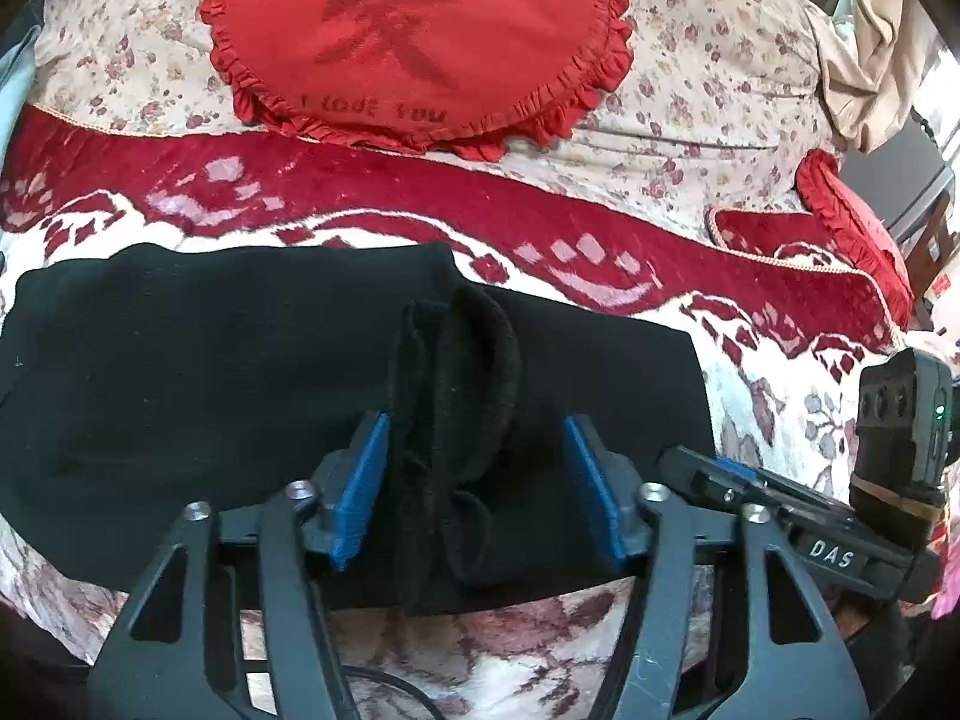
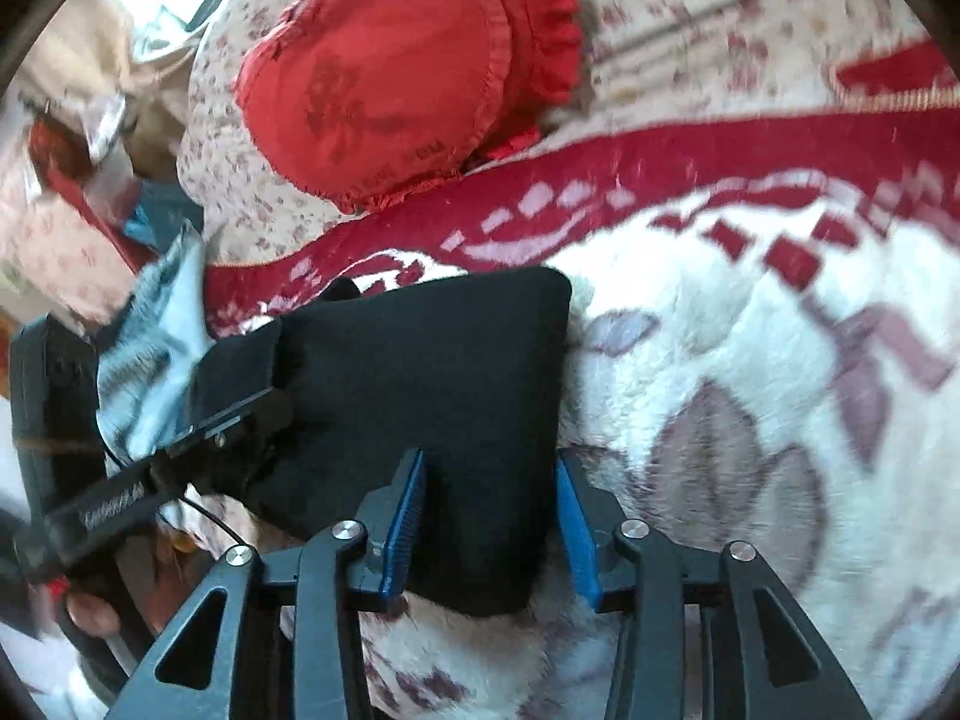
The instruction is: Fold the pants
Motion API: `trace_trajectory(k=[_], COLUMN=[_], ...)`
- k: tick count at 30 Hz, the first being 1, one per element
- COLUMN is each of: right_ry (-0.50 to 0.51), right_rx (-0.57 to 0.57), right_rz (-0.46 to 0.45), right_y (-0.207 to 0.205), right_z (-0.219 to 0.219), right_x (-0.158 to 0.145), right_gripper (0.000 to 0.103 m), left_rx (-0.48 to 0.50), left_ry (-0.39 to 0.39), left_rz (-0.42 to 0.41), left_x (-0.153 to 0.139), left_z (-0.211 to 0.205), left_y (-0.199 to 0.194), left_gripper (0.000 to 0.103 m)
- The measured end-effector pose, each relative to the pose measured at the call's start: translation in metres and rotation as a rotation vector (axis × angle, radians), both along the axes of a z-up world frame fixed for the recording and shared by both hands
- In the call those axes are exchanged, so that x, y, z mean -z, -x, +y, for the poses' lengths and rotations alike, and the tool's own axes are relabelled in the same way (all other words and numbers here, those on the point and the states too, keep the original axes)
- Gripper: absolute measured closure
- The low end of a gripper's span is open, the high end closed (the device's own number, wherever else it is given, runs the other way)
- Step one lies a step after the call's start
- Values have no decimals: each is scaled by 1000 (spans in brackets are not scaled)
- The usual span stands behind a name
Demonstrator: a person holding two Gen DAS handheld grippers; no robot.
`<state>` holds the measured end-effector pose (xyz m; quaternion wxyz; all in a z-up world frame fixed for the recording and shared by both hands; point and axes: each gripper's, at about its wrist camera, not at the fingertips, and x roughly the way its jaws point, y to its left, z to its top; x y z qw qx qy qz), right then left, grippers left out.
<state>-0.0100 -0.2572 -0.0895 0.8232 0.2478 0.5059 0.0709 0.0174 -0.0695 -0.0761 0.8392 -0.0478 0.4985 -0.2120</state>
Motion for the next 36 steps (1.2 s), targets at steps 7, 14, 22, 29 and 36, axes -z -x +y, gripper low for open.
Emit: trace_trajectory(k=[7,14,22,29,36], right_ry=[38,146,155,154,212], right_rx=[-34,-59,-9,-163,-276], right_rz=[-91,-19,-96,-124,-86], right_y=[4,-4,6,-14,-41], right_z=[1,8,2,58,114], right_x=[-24,-11,-49,-53,-29], right_gripper=[80,80,74,74,74], left_rx=[66,9,-60,-111,-175], left_ry=[12,-4,-13,-55,-88], left_rz=[5,63,-2,-42,-51], left_x=[-8,10,-12,-19,-20], left_z=[-19,-9,28,53,83], left_y=[6,-5,4,18,25], left_gripper=[74,74,74,74,73])
